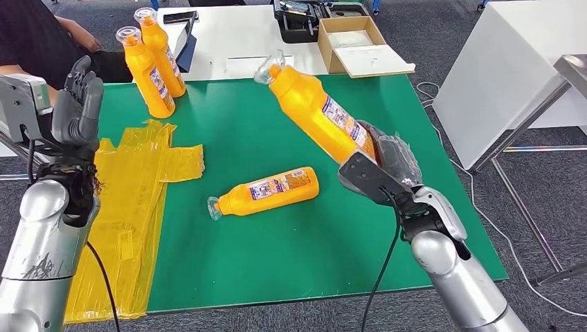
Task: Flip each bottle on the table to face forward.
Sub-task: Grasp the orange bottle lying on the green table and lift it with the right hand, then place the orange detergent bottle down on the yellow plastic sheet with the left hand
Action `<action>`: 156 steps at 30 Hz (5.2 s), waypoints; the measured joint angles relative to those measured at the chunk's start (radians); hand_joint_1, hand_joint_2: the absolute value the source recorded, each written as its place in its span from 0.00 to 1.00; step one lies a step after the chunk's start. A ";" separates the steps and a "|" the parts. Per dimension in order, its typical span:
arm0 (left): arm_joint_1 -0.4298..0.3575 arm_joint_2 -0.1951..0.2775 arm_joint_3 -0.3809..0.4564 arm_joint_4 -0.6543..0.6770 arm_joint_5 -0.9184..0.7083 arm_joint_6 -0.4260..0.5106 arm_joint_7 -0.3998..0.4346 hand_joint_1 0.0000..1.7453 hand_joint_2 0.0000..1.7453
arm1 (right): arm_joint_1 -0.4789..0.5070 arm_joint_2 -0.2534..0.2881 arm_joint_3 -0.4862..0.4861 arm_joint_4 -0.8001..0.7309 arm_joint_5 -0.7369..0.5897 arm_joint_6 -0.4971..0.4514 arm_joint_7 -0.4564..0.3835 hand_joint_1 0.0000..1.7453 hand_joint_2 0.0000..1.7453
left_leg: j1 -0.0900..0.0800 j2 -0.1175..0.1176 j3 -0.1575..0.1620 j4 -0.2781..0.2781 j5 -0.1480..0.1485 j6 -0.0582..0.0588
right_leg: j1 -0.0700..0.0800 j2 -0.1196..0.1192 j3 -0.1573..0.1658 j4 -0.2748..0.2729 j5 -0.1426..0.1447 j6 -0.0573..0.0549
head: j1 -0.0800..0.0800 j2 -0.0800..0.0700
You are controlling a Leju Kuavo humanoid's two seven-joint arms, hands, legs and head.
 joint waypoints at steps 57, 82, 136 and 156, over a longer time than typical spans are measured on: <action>-0.209 -0.187 -0.198 0.076 0.477 0.028 0.128 0.00 1.00 | -0.366 0.454 0.184 0.414 0.416 -0.098 0.118 1.00 1.00 | 0.001 -0.001 -0.002 0.000 0.002 -0.001 | 0.000 0.000 0.000 0.001 0.000 0.000 | 0.000 0.000; -0.209 -0.189 -0.191 0.113 0.513 0.041 0.073 1.00 1.00 | -0.315 0.463 0.298 0.376 0.316 -0.059 0.170 1.00 1.00 | 0.001 -0.001 -0.003 0.000 0.002 -0.001 | 0.000 0.000 0.001 0.001 0.000 0.000 | 0.000 0.000; -0.225 -0.176 -0.151 0.100 0.455 0.021 0.086 1.00 1.00 | -0.373 0.457 0.348 0.361 0.322 0.062 0.207 0.00 0.00 | 0.001 -0.001 -0.003 0.000 0.002 -0.001 | 0.000 0.000 0.000 0.001 0.000 0.000 | 0.000 0.000; -0.257 -0.143 -0.108 0.170 0.106 0.050 0.029 1.00 1.00 | -0.283 0.388 0.319 0.332 0.432 0.163 0.141 0.00 0.00 | 0.001 -0.001 -0.003 0.000 0.002 -0.001 | 0.000 0.000 0.000 0.001 0.000 0.000 | 0.000 0.000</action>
